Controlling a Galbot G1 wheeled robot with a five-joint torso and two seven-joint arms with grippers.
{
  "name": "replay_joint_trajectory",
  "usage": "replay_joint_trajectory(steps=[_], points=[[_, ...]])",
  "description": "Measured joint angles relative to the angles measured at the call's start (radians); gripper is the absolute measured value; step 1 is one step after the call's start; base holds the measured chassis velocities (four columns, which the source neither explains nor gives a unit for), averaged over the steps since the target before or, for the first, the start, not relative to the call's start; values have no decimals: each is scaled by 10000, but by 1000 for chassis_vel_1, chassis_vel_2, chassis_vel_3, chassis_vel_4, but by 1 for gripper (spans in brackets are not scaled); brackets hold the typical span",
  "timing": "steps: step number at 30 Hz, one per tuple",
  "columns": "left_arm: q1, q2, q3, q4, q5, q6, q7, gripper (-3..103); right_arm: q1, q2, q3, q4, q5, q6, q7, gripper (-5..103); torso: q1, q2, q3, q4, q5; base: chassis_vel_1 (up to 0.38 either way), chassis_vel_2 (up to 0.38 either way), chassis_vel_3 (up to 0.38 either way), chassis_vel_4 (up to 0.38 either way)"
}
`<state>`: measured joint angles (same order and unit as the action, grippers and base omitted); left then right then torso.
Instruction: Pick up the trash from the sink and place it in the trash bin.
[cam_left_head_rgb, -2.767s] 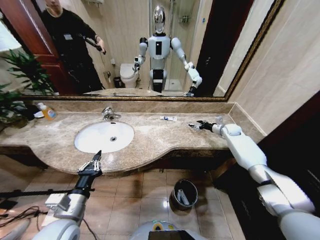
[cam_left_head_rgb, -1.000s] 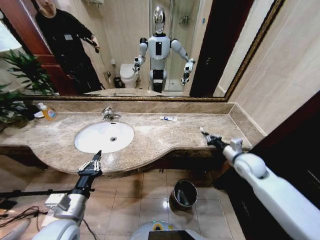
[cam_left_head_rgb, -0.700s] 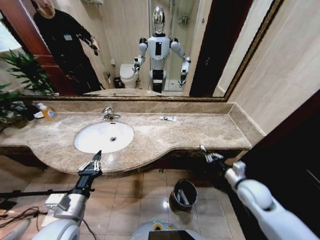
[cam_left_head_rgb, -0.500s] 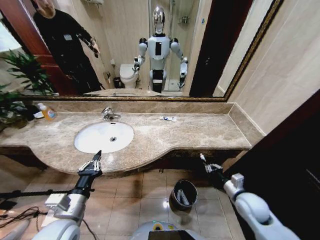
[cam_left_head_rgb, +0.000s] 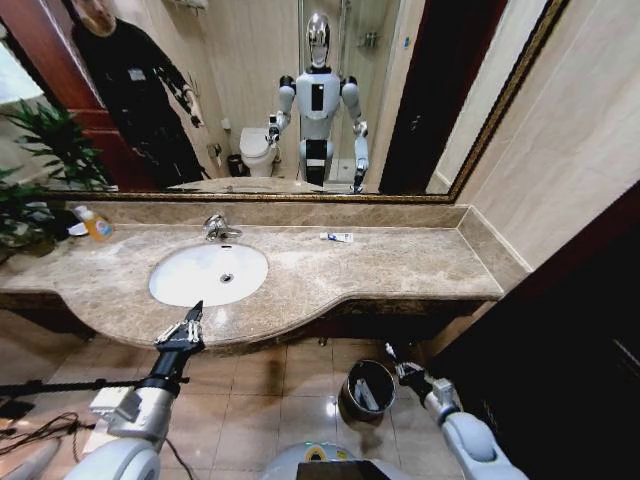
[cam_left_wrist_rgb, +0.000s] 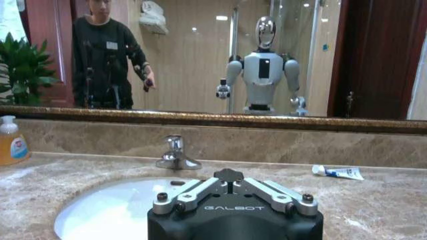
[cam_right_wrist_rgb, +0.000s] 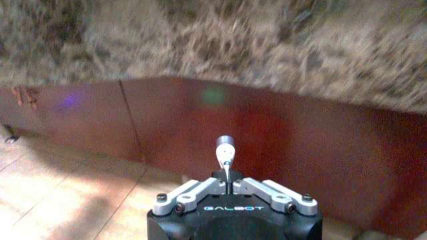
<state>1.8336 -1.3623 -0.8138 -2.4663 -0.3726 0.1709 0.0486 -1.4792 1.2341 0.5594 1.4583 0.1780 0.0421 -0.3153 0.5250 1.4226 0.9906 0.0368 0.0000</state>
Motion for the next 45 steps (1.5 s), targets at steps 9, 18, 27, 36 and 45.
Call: replay_joint_trajectory(steps=[9,18,27,36,45], points=[[0,0,0,1,0,0,0,0,1036,746,-160,-1850,-535,232,-165,1,0,0,0,0,-3,0,0,0,0],[0,0,0,0,0,0,0,0,1766,1173,-179,-3618,-1041,647,-158,-1,0,0,0,0,-1,0,0,0,0],[0,0,0,0,0,0,0,0,2164,1276,-161,-4313,-1176,958,161,36,0,0,0,0,-2,0,0,0,0],[0,0,0,0,0,0,0,0,2195,1074,-54,-4362,-1070,1076,365,63,0,0,0,0,-1,0,0,0,0],[0,0,0,0,0,0,0,0,1626,797,10,-3257,-684,1019,666,95,0,0,0,0,1,0,0,0,0]])
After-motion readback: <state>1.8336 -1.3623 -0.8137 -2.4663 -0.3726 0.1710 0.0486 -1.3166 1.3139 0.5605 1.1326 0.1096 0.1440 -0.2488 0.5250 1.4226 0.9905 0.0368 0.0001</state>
